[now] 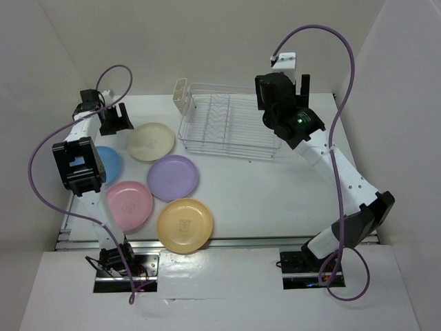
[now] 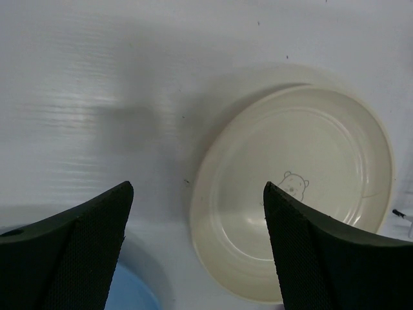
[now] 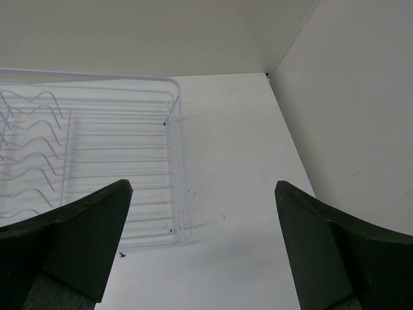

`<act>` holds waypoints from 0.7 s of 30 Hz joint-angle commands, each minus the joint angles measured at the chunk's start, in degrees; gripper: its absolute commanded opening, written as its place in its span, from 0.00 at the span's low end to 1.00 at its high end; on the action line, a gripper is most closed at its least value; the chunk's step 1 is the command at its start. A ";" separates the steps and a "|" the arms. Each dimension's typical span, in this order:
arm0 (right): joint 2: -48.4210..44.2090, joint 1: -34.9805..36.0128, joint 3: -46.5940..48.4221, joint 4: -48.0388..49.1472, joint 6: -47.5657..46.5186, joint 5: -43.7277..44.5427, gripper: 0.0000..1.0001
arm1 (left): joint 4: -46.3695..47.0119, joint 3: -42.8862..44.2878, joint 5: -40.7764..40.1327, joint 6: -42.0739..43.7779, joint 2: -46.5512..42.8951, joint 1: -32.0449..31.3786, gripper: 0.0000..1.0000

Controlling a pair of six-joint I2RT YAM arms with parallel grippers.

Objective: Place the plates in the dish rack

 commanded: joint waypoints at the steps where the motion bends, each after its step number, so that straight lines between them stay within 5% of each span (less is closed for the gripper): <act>1: 0.91 -0.32 3.58 -0.03 0.32 0.28 1.00 | 0.64 -2.30 5.74 -0.99 1.67 -0.88 0.87; 12: 2.58 0.21 4.81 -0.56 0.32 -0.25 1.00 | -1.64 1.04 2.31 -1.95 7.12 -0.88 0.85; 16: 1.96 0.21 4.29 -0.56 0.32 -0.25 1.00 | -1.65 -0.19 1.18 -2.48 7.12 -0.88 0.71; 21: 1.96 0.21 4.29 -0.56 0.32 -1.39 1.00 | -3.50 -0.19 -3.21 -3.01 7.12 -0.88 0.64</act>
